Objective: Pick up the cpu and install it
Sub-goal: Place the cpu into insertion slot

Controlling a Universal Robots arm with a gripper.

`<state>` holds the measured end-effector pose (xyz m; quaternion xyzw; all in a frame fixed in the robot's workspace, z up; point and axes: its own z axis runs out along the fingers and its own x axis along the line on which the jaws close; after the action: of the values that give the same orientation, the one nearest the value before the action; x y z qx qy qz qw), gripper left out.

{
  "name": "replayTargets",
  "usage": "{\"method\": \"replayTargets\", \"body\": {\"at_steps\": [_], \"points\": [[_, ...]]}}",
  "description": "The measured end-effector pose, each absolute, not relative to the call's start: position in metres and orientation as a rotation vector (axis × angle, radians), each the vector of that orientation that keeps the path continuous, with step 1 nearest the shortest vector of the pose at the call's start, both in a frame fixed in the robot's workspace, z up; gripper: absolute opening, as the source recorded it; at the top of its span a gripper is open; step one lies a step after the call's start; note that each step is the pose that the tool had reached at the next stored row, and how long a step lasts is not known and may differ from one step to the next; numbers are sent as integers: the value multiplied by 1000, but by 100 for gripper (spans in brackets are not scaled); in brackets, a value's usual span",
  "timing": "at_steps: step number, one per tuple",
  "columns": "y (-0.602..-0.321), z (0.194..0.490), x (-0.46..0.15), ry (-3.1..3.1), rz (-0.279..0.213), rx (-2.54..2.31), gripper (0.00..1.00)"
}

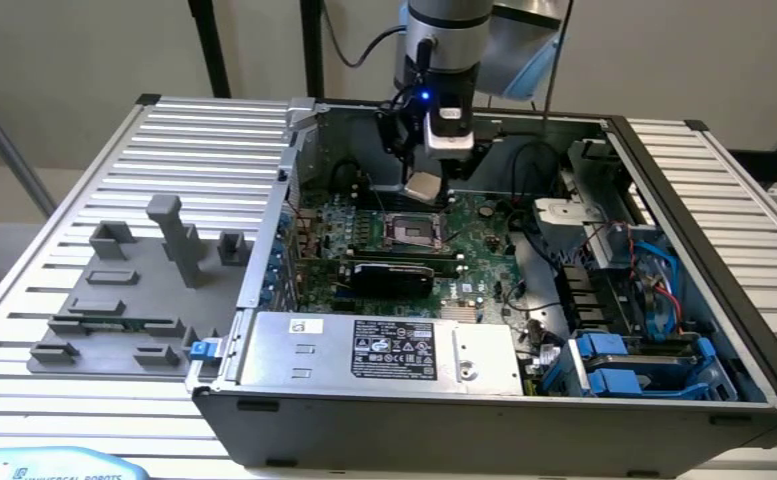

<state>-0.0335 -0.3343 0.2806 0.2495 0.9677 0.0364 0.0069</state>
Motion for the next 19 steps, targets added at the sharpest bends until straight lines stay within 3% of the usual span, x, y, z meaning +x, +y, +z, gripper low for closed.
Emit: {"method": "replayTargets", "body": {"at_steps": [19], "points": [[-334,270,-34,2838,108,1283,55]]}}
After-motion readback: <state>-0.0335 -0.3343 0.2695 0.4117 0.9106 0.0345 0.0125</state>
